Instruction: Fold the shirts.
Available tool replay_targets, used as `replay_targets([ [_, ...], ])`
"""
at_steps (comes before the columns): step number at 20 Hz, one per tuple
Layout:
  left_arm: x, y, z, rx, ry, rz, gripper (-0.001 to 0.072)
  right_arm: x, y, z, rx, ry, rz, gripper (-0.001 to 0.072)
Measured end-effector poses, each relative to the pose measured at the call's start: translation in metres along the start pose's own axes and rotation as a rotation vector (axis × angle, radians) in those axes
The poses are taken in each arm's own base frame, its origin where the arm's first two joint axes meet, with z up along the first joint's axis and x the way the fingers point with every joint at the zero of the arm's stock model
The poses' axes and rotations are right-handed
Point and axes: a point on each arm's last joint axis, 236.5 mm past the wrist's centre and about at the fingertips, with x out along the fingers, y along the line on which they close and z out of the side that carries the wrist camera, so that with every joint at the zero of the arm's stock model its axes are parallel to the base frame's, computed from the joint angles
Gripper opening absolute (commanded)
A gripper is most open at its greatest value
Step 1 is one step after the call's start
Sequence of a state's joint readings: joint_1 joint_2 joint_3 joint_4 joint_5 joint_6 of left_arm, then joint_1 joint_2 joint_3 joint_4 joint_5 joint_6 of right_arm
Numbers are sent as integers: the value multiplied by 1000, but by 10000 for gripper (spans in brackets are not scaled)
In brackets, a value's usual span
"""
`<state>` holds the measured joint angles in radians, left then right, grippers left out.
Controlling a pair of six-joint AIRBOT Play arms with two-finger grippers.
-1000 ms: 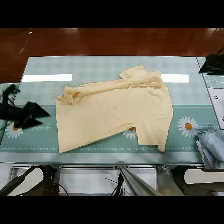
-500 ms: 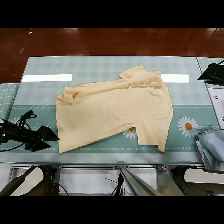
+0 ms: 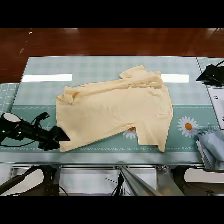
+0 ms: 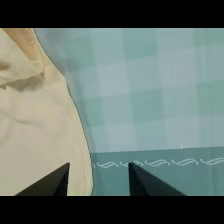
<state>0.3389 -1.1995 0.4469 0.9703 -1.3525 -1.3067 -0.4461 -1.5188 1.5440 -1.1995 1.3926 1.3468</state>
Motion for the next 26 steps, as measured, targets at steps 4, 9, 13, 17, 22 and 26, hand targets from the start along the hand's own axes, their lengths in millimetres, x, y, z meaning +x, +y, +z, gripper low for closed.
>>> replay_targets([
  [4,21,-8,12,24,-7,6,19,2,-2,-5,0,21,-2,469],
  [9,29,-12,9,27,22,1,21,27,-14,-52,54,165,26,497],
  [13,30,-12,8,44,28,1,22,65,4,-111,67,327,135,497],
  [17,31,-12,8,52,30,1,22,97,20,-149,52,395,185,497],
  [22,30,-12,8,60,30,3,22,124,35,-161,67,371,190,359],
  [26,23,-15,16,100,8,17,21,138,47,-157,61,328,177,44],
])
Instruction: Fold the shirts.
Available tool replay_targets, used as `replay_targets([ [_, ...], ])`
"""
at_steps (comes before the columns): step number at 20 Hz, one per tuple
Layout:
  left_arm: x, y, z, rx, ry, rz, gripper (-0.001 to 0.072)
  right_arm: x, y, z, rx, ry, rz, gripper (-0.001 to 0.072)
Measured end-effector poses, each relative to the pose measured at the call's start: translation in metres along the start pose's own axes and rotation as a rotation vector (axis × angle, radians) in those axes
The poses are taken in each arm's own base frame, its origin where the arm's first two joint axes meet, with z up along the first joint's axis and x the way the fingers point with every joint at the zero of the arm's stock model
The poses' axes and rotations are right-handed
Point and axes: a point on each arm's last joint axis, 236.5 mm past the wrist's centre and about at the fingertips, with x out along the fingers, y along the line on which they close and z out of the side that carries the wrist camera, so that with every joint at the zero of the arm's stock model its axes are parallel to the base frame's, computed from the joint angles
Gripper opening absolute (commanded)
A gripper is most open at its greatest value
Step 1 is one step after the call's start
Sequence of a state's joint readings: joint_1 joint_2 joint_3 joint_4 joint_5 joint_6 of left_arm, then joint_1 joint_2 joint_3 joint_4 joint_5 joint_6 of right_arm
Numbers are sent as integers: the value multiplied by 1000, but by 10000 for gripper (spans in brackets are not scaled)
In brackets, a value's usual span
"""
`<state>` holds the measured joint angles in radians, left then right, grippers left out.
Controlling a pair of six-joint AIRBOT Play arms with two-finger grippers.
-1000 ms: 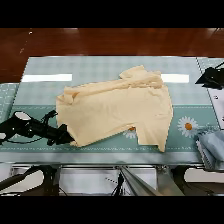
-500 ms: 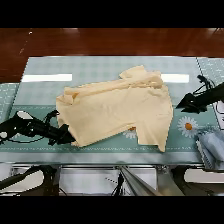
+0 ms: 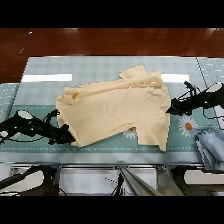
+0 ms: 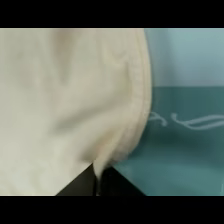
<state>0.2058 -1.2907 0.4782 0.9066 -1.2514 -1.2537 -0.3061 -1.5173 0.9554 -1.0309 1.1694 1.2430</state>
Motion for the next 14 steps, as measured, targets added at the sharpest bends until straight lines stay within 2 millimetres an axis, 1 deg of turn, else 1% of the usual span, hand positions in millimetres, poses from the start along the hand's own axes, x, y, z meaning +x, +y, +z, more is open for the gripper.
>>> replay_targets([
  [1,-6,-2,11,20,-43,11,21,0,3,2,-10,-11,-2,44],
  [2,-15,-4,28,47,-111,26,21,-4,8,7,-22,-34,2,44],
  [3,-30,-8,48,86,-196,50,21,-13,17,14,-51,-69,13,44],
  [4,-47,-19,57,126,-246,54,21,-27,28,23,-91,-116,22,43],
  [5,-69,-40,68,178,-315,36,21,-46,43,34,-134,-176,36,44],
  [6,-98,-66,77,242,-403,19,21,-72,62,48,-188,-260,48,43],
  [7,-132,-90,84,312,-499,20,21,-102,82,60,-239,-352,60,43],
  [8,-169,-119,86,389,-609,14,21,-137,102,70,-296,-450,61,43],
  [9,-215,-154,80,480,-740,8,21,-181,128,80,-356,-580,67,43],
  [10,-256,-186,67,568,-858,8,20,-229,156,82,-419,-712,70,43],
  [11,-306,-222,47,660,-1014,8,20,-276,181,80,-472,-841,71,43],
  [12,-353,-257,18,748,-1170,3,20,-327,208,70,-528,-982,73,43],
  [13,-391,-285,-15,824,-1299,-3,20,-374,233,53,-581,-1111,75,43],
  [14,-424,-310,-53,899,-1422,-6,20,-413,254,34,-623,-1218,77,43],
])
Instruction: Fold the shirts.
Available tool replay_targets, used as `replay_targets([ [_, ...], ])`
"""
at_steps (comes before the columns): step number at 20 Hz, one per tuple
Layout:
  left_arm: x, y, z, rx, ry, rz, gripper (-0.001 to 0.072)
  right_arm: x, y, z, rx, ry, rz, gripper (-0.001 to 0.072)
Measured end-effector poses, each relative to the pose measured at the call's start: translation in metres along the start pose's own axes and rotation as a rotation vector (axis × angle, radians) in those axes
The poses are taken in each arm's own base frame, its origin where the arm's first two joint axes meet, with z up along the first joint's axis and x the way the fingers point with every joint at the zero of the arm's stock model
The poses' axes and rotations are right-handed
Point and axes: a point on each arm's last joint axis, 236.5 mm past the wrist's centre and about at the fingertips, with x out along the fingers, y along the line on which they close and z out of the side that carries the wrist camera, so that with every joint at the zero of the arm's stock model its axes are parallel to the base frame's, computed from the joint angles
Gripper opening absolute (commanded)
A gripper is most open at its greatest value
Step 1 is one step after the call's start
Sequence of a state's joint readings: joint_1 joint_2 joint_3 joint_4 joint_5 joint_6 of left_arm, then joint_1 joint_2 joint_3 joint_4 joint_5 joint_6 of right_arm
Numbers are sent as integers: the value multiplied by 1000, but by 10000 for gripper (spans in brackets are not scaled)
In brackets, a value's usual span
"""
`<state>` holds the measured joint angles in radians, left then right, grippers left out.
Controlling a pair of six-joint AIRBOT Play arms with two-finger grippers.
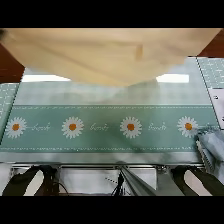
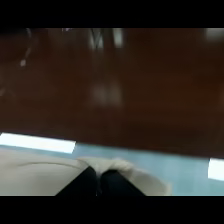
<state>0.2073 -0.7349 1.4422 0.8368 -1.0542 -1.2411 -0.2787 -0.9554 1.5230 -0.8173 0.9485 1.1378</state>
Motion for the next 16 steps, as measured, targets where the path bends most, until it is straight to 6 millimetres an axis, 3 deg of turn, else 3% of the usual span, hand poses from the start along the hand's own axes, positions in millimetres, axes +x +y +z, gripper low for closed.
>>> replay_targets([
  [1,-26,-21,35,60,-99,-5,19,-27,18,36,-42,-103,-4,43],
  [3,-83,-63,88,168,-270,-10,19,-78,47,83,-97,-242,-21,43],
  [6,-146,-103,115,249,-369,17,18,-150,80,122,-148,-383,-78,43],
  [9,-188,-122,114,283,-378,68,18,-207,100,135,-185,-460,-143,43],
  [11,-200,-126,104,280,-340,90,18,-231,107,133,-192,-465,-180,43],
  [13,-201,-122,84,267,-252,112,18,-242,104,122,-194,-422,-228,42],
  [16,-188,-95,43,220,-60,176,18,-236,82,95,-188,-280,-307,42],
])
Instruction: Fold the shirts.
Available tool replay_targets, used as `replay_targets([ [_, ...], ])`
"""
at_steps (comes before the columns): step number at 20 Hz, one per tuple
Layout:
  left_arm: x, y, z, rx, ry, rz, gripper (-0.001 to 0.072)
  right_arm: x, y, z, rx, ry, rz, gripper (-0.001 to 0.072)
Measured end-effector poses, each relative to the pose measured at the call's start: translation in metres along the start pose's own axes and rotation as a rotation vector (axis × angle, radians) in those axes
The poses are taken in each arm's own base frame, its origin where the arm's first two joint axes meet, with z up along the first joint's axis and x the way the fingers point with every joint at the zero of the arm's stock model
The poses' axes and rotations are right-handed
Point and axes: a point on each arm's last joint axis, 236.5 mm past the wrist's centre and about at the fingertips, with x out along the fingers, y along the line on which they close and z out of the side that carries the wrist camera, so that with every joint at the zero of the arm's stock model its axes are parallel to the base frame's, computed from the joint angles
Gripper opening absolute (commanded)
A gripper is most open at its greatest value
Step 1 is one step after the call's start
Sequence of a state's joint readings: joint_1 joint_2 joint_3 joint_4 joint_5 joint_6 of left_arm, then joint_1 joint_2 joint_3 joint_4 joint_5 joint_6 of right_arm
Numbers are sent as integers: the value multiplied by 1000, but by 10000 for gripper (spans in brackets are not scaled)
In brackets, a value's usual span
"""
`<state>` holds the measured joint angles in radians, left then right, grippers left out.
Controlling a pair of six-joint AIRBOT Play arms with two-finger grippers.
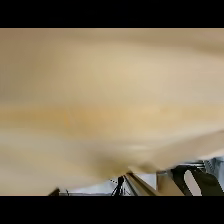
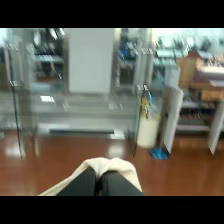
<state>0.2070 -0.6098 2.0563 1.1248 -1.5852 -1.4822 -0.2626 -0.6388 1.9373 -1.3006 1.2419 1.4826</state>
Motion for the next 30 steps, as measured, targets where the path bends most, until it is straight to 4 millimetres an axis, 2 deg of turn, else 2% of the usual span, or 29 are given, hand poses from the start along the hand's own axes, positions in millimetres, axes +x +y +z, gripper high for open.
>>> replay_targets([
  [2,13,14,-37,-36,161,28,18,16,-9,-33,-17,146,-10,42],
  [4,30,26,-70,-81,299,40,18,41,-12,-77,-25,333,14,42],
  [8,79,50,-139,-188,566,36,20,114,-4,-168,-27,687,101,42],
  [14,188,93,-234,-332,781,28,21,243,2,-302,-4,958,137,43],
  [18,264,117,-291,-419,842,16,20,312,13,-375,54,980,168,43],
  [20,299,124,-317,-466,851,0,21,338,21,-405,95,974,183,43],
  [22,329,127,-339,-505,845,-26,20,357,23,-431,133,971,177,43],
  [25,363,133,-373,-550,849,-42,21,376,26,-472,177,989,170,43],
  [27,377,135,-398,-577,875,-44,21,382,27,-499,195,1019,164,43],
  [30,387,135,-430,-608,925,-53,21,383,29,-527,213,1064,160,43],
])
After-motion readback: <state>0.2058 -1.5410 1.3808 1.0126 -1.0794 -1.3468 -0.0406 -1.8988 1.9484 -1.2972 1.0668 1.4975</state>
